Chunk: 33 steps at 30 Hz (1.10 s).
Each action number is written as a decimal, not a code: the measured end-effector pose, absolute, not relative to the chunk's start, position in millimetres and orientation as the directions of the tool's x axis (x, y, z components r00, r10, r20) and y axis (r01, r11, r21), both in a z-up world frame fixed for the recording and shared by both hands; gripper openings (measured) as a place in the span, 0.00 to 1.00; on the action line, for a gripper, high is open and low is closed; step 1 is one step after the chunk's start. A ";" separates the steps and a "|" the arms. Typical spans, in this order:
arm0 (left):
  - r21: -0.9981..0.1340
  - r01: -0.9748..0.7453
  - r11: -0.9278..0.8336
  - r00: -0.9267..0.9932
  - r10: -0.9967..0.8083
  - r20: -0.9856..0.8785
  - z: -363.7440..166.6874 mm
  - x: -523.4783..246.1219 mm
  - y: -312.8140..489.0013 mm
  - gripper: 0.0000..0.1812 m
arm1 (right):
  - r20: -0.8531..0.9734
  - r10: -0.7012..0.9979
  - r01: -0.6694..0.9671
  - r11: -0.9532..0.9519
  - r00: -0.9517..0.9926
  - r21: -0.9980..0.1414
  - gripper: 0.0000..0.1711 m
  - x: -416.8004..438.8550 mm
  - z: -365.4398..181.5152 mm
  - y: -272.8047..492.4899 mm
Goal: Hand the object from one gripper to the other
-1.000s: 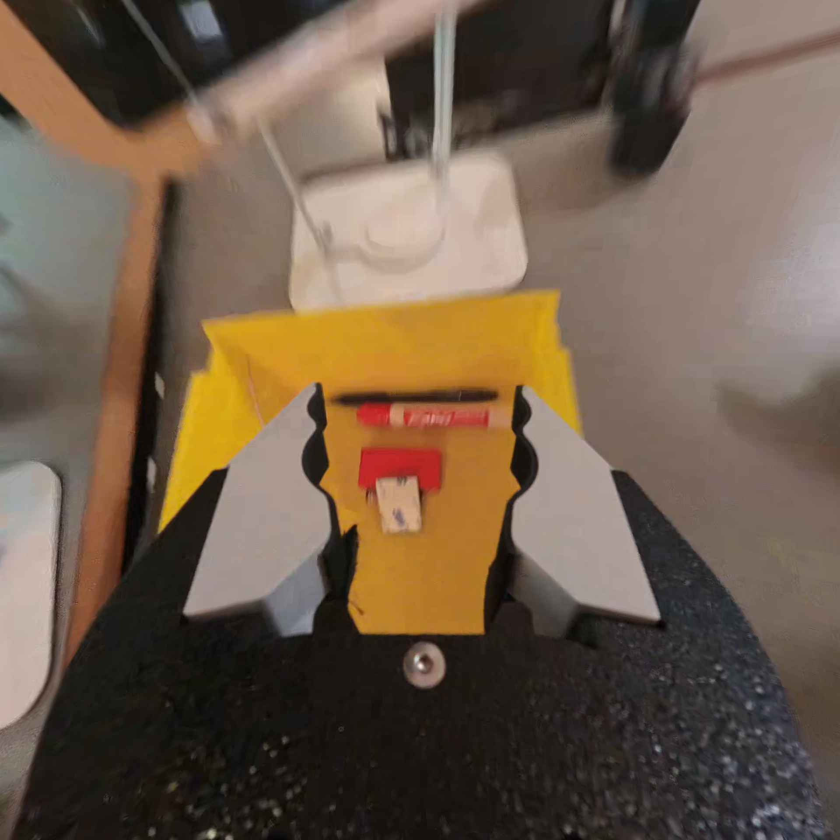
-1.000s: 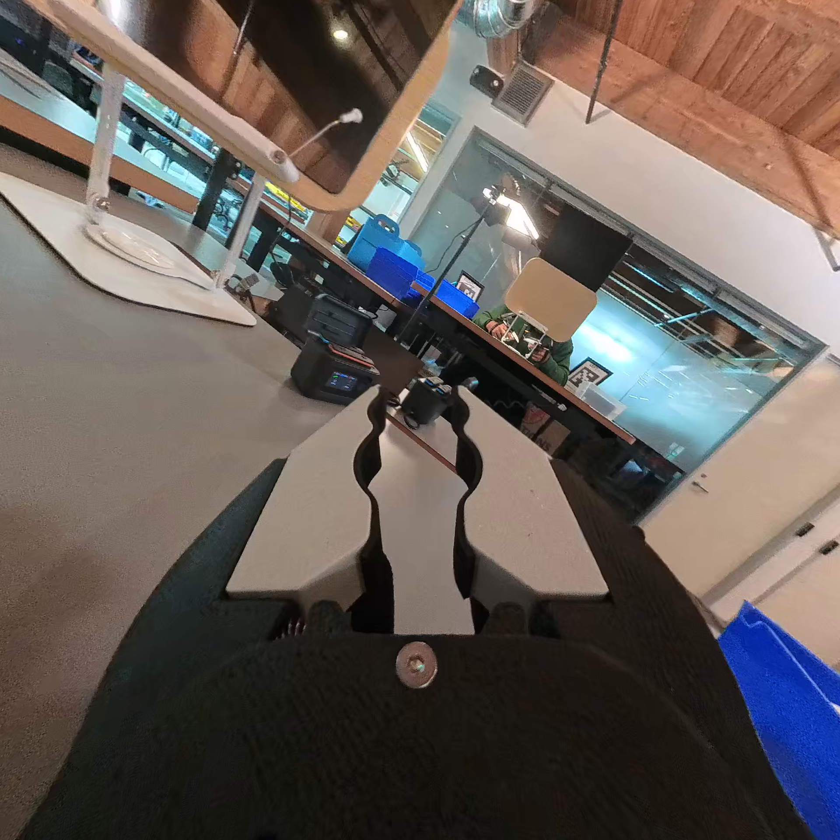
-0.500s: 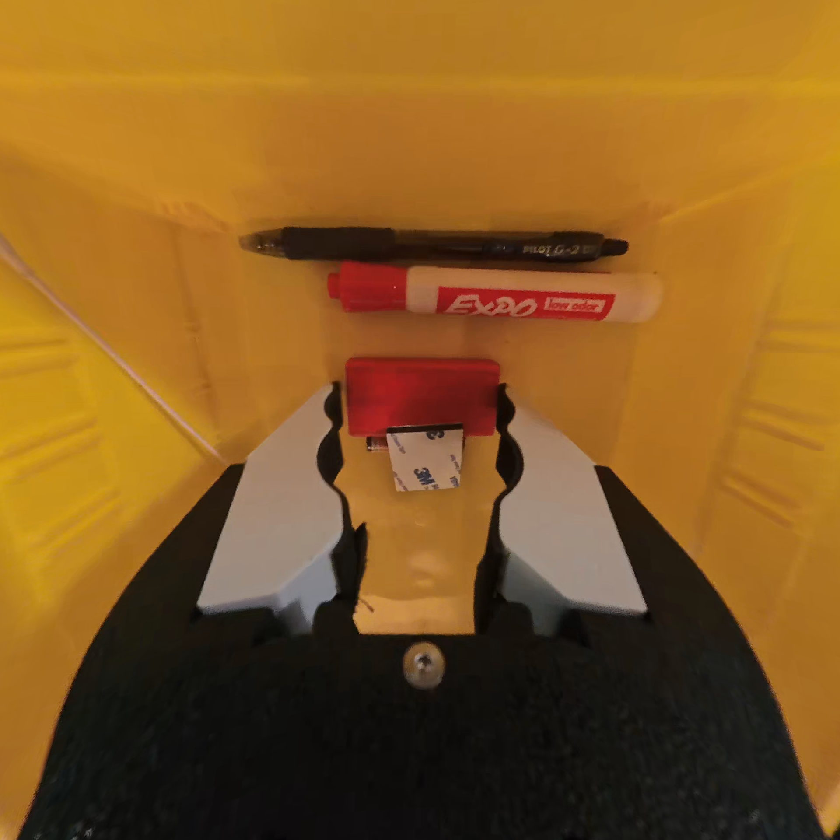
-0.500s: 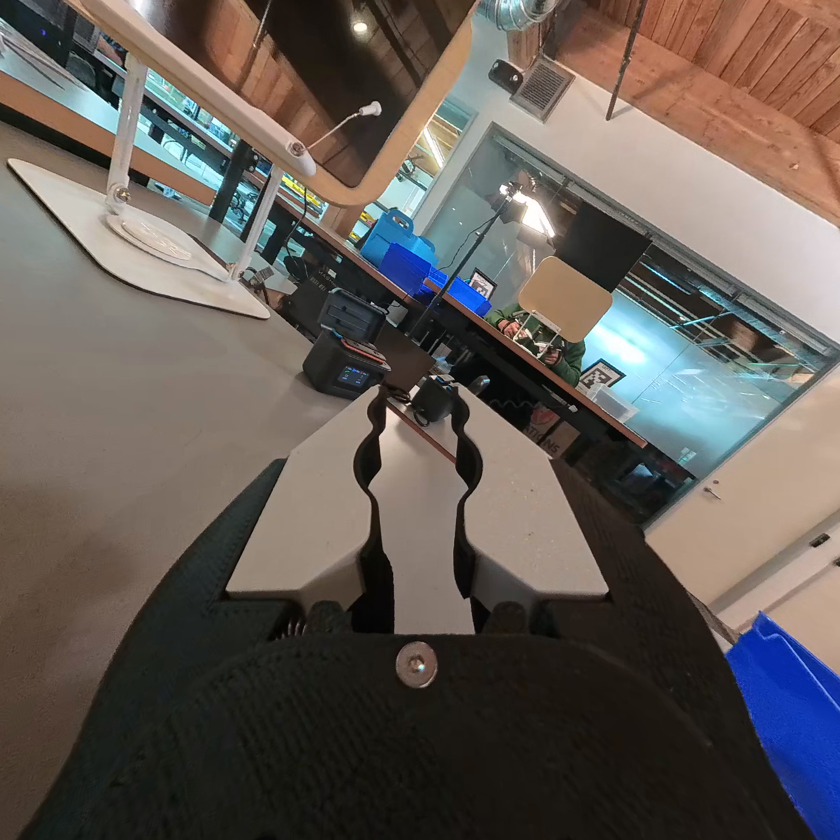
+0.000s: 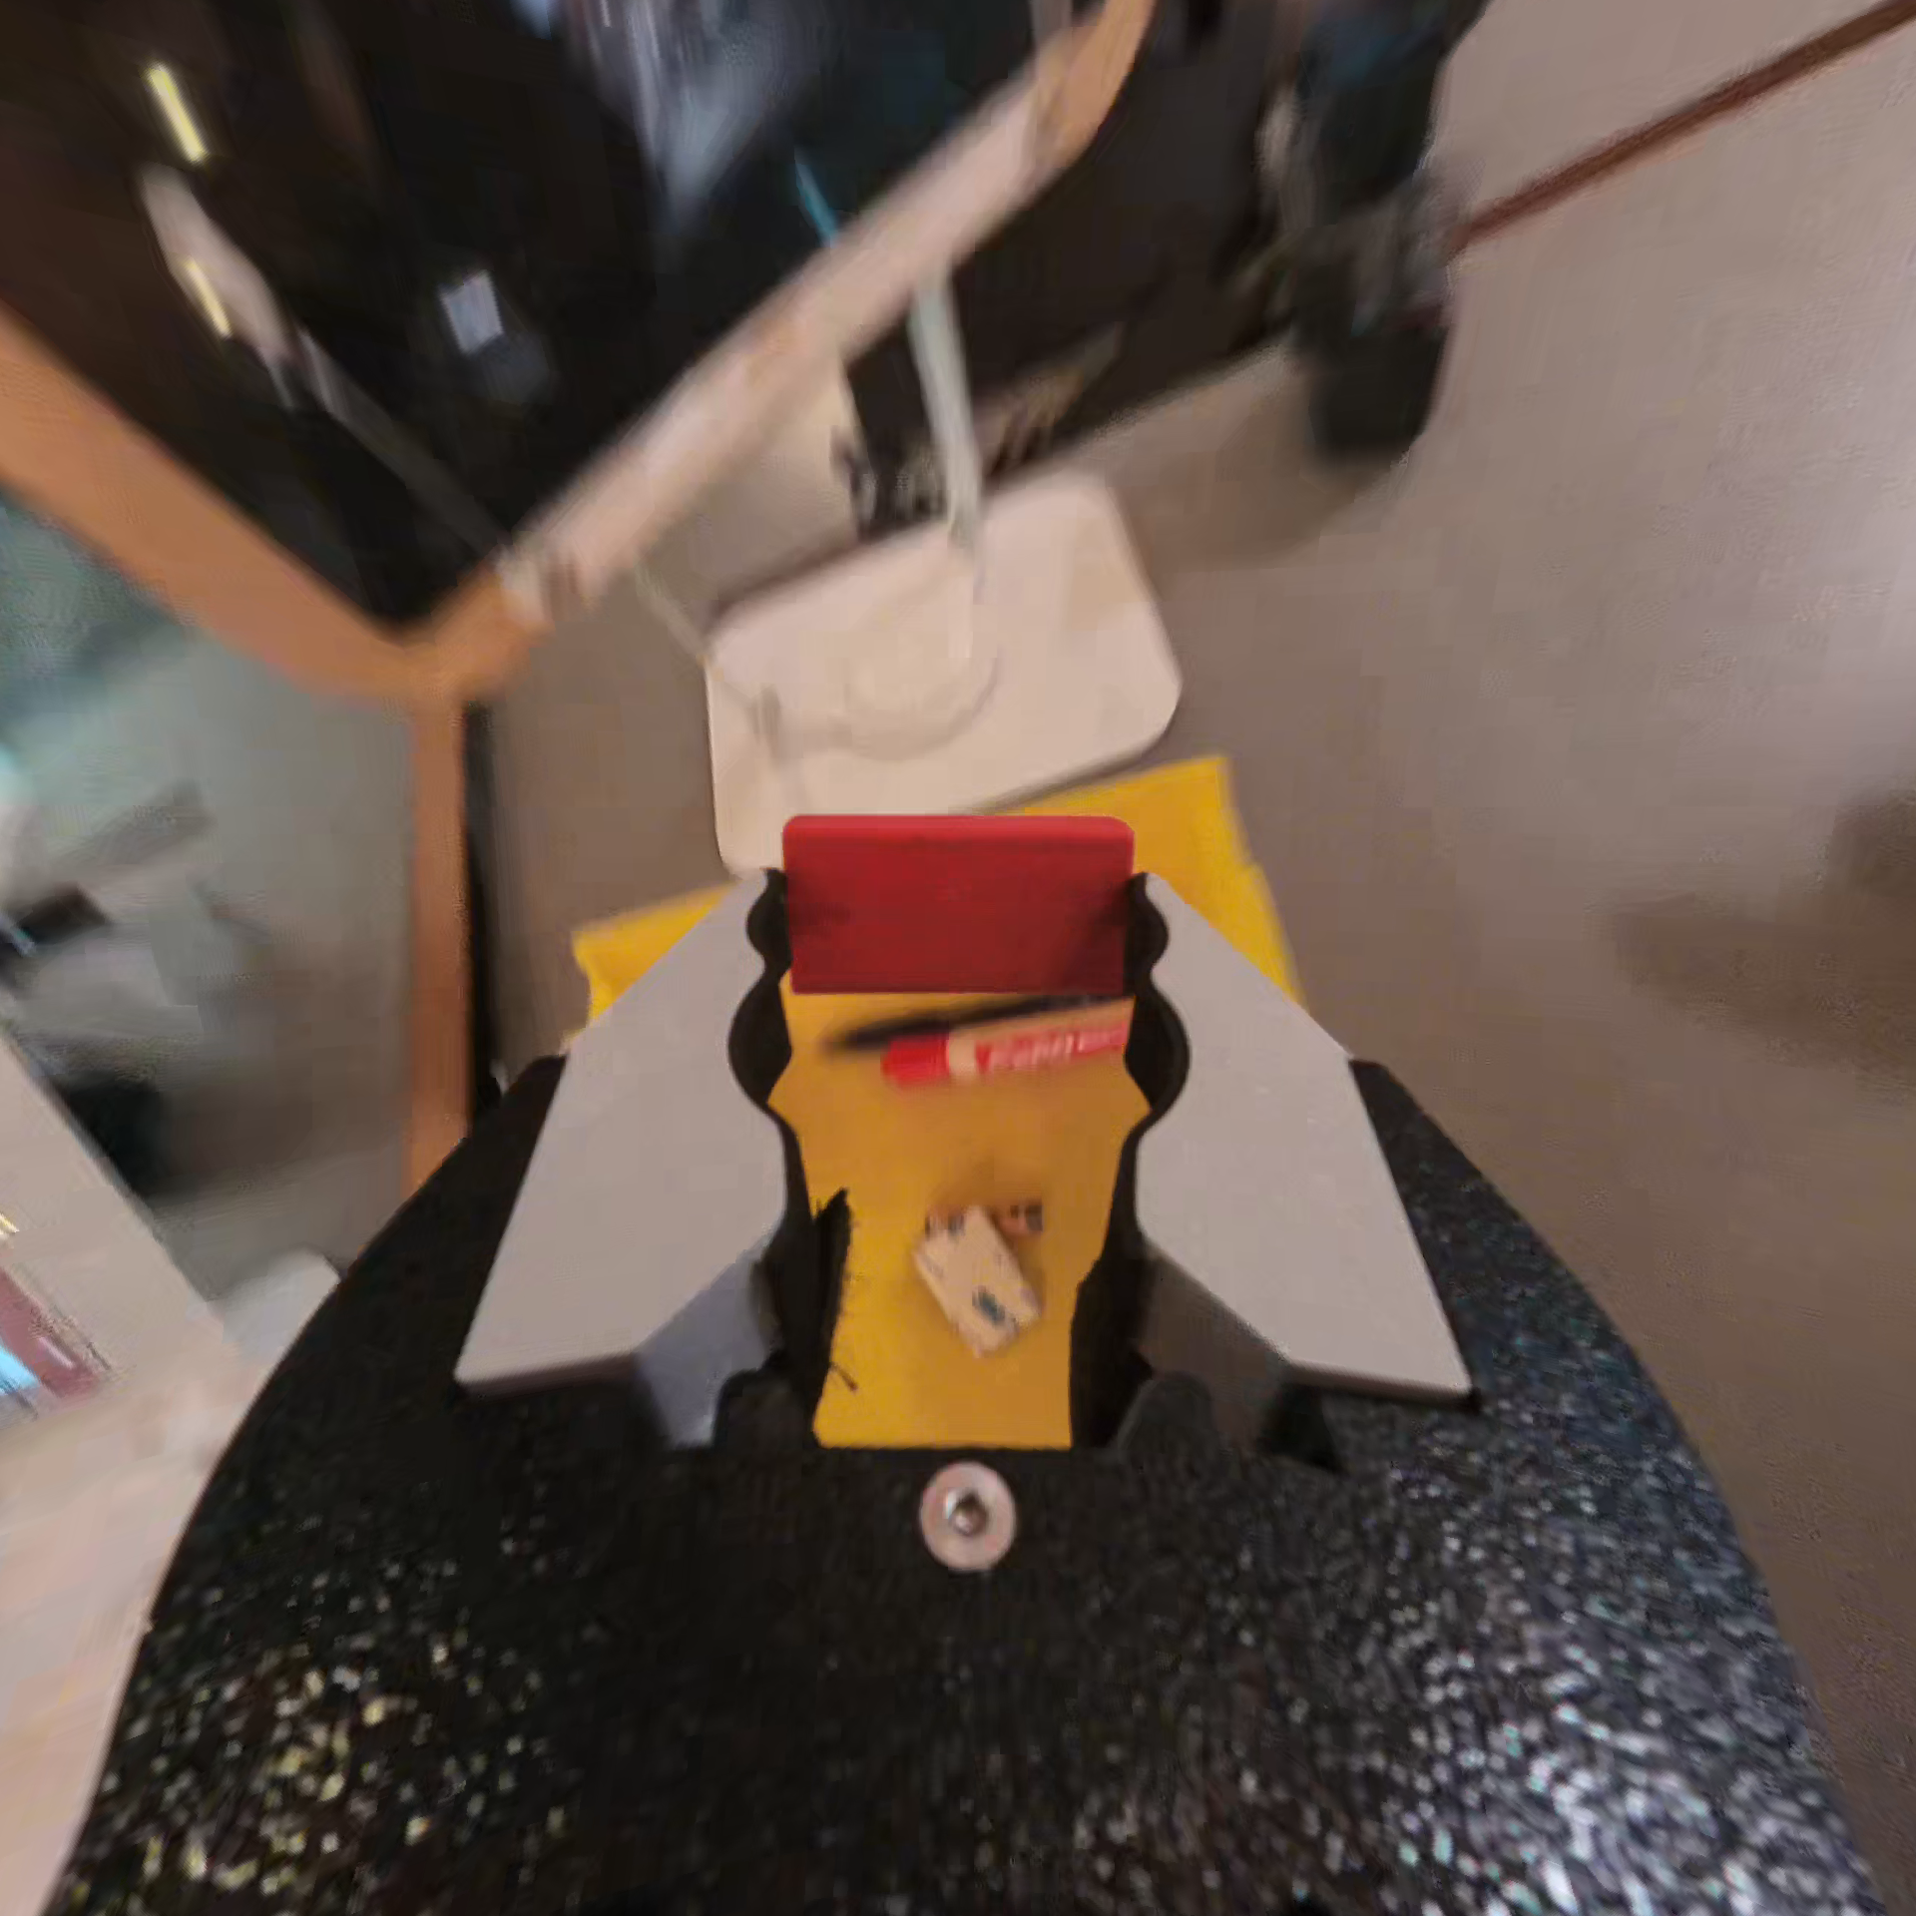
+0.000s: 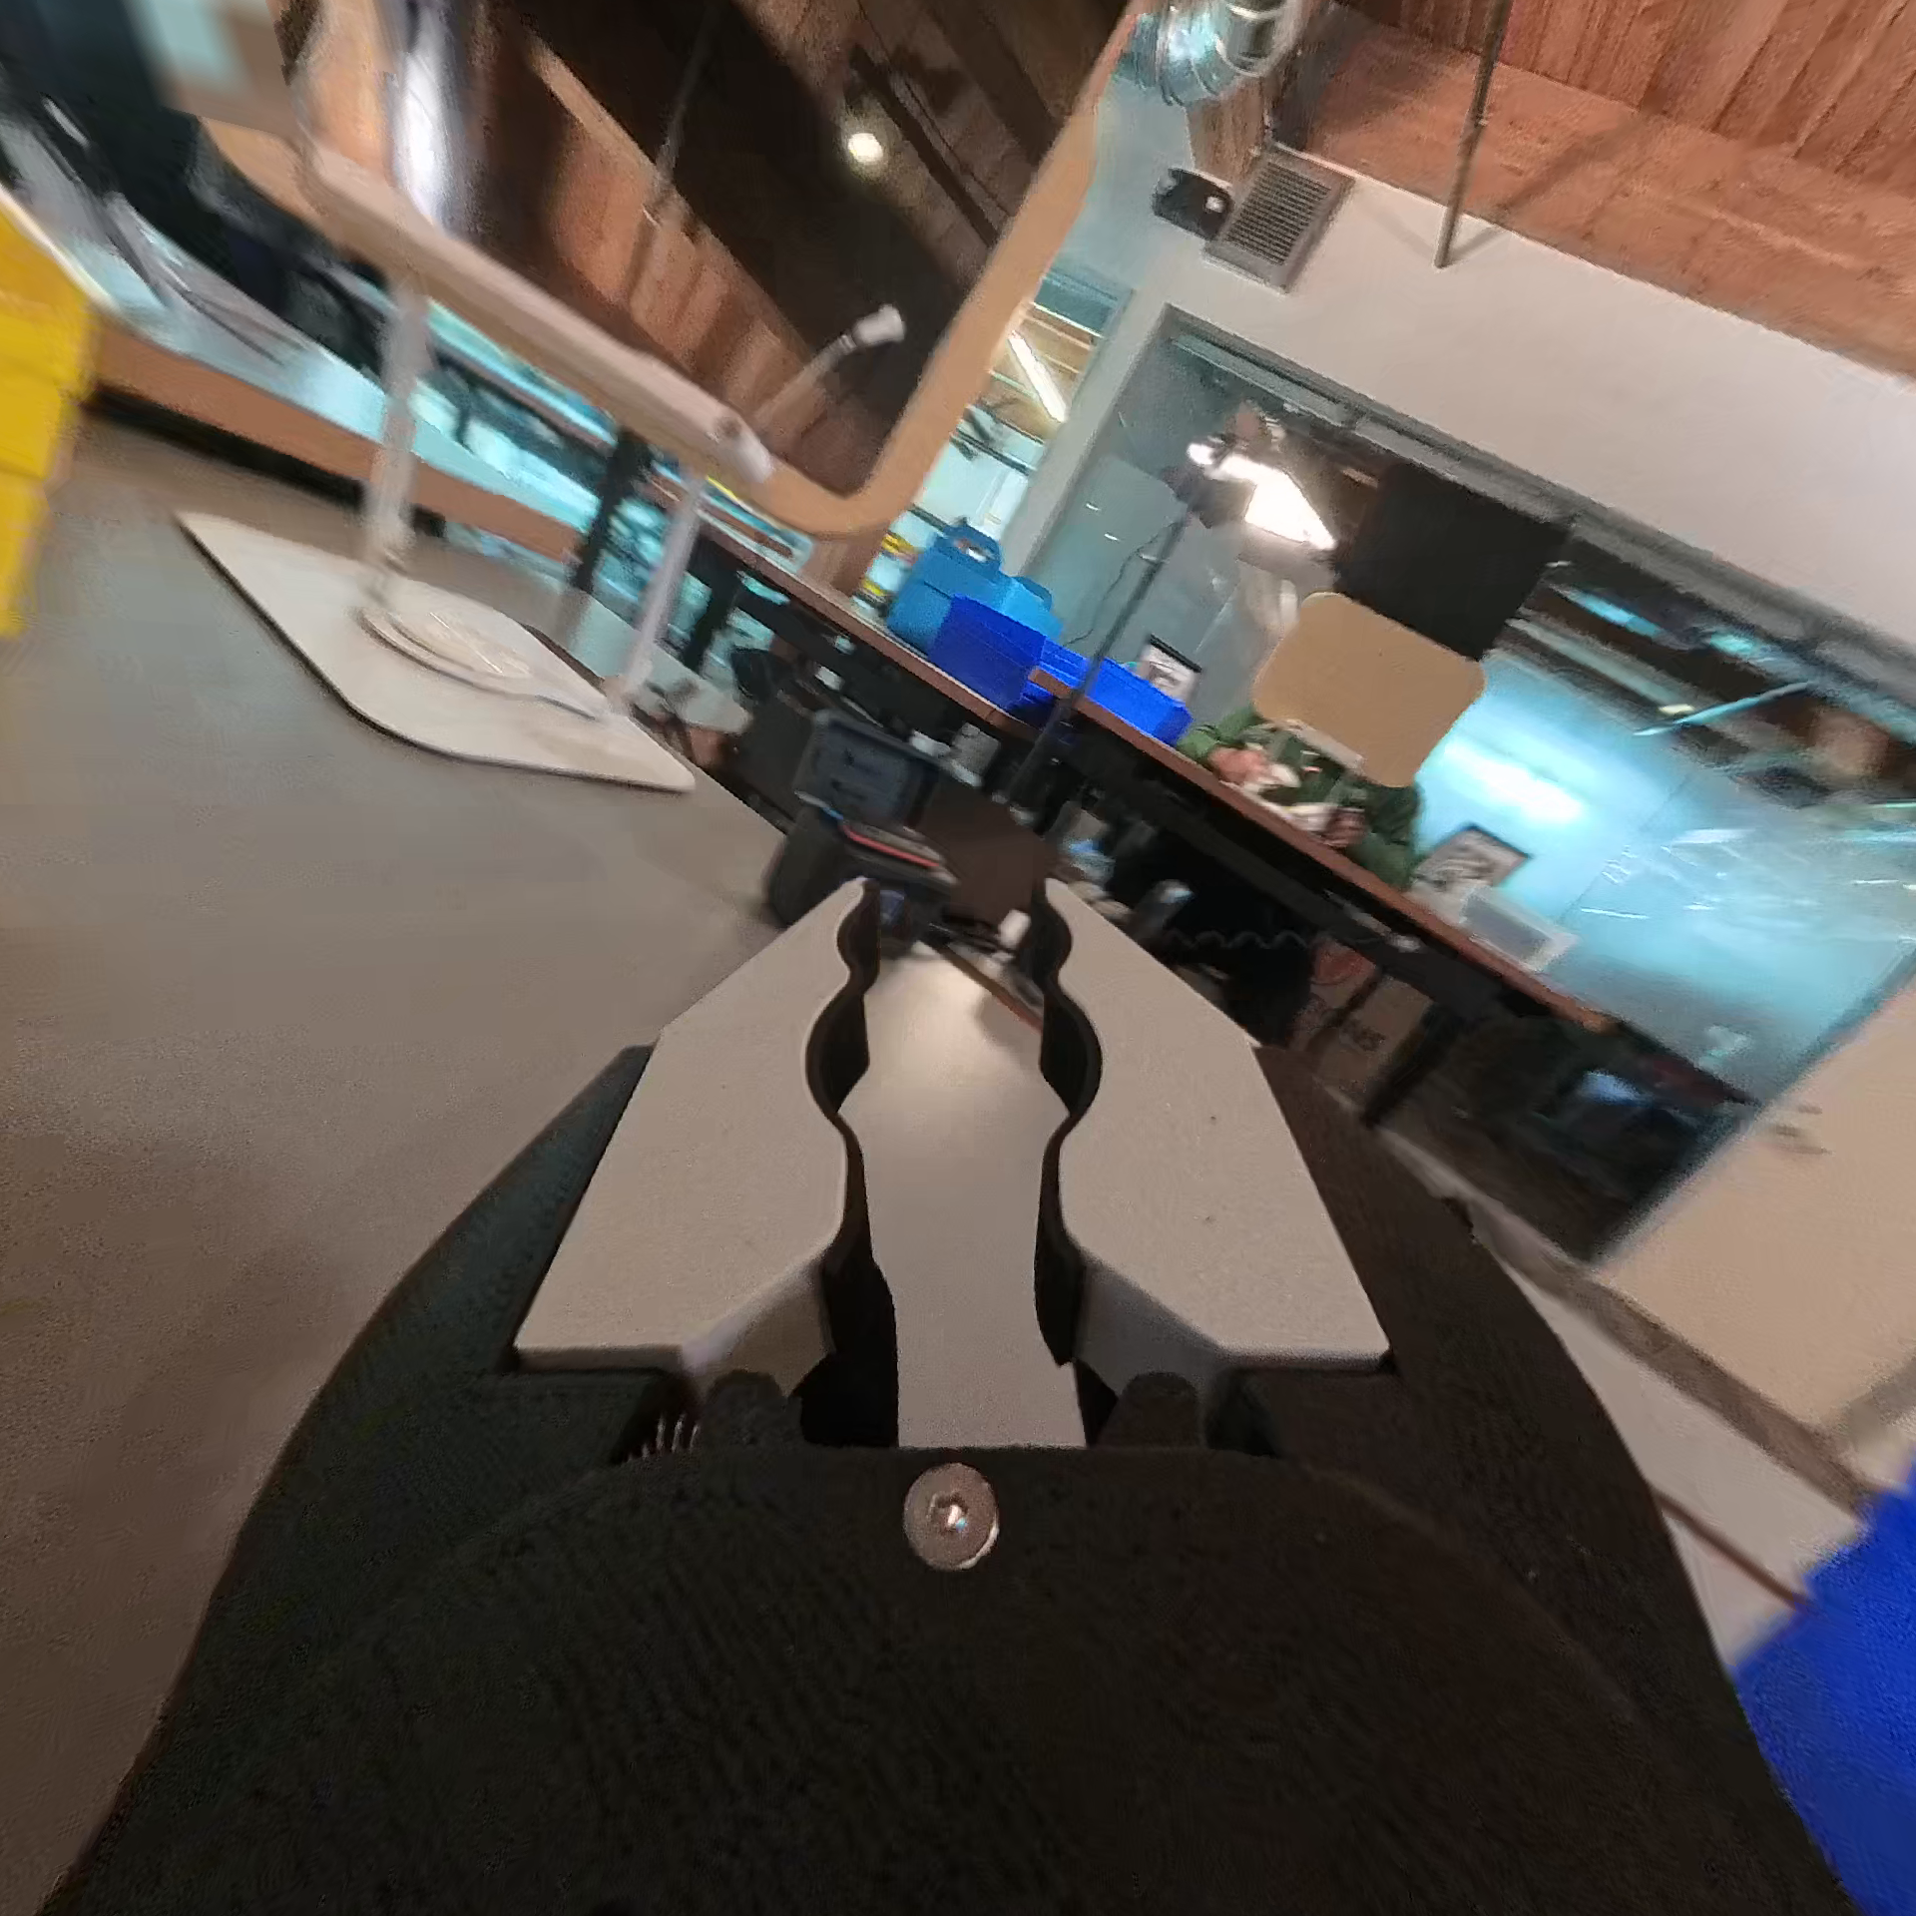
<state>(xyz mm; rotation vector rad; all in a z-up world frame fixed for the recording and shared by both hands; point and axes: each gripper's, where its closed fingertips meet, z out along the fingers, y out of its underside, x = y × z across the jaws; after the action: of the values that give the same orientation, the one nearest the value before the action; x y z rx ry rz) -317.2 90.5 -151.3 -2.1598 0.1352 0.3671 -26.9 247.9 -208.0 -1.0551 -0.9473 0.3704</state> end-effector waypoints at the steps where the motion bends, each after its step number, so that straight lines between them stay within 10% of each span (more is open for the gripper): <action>1: -0.794 -0.337 -0.505 0.920 0.002 -0.392 -132.8 -293.4 93.8 0.35 | 0.424 0.746 0.101 0.438 0.514 -0.893 0.16 -32.7 -206.3 236.6; 9: -0.442 -0.889 -0.120 0.458 -0.275 -0.846 -162.4 -106.1 132.3 0.35 | -0.300 0.948 -0.041 -0.305 -0.107 -0.951 0.28 -57.2 -182.4 148.7; 15: -0.254 -0.967 0.000 0.240 -0.323 -0.916 -203.8 -48.4 160.7 0.35 | -0.339 0.938 0.099 -0.331 -0.075 -0.938 0.25 -58.9 -197.3 145.9; 19: -0.362 -0.932 0.023 0.331 -0.353 -0.875 -210.7 -34.6 172.3 0.35 | -0.277 0.961 0.167 -0.269 -0.022 -0.948 0.09 -54.2 -211.6 155.9; 26: -0.911 -0.263 -0.319 0.812 -0.583 -0.030 -229.6 -34.5 180.0 0.51 | 0.437 0.825 0.190 0.394 0.359 -0.899 0.09 -15.1 -201.1 222.0; 33: -0.682 0.355 -0.639 0.330 -0.597 0.731 -211.3 -9.1 179.4 0.39 | 0.952 -0.087 0.530 0.844 0.292 -0.085 0.09 2.0 -189.2 213.7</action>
<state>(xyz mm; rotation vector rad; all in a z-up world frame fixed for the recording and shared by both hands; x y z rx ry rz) -9.1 179.4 -211.3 -1.7616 0.2172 -1.4374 2.0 213.7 -189.2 -0.4263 -1.2124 -0.4276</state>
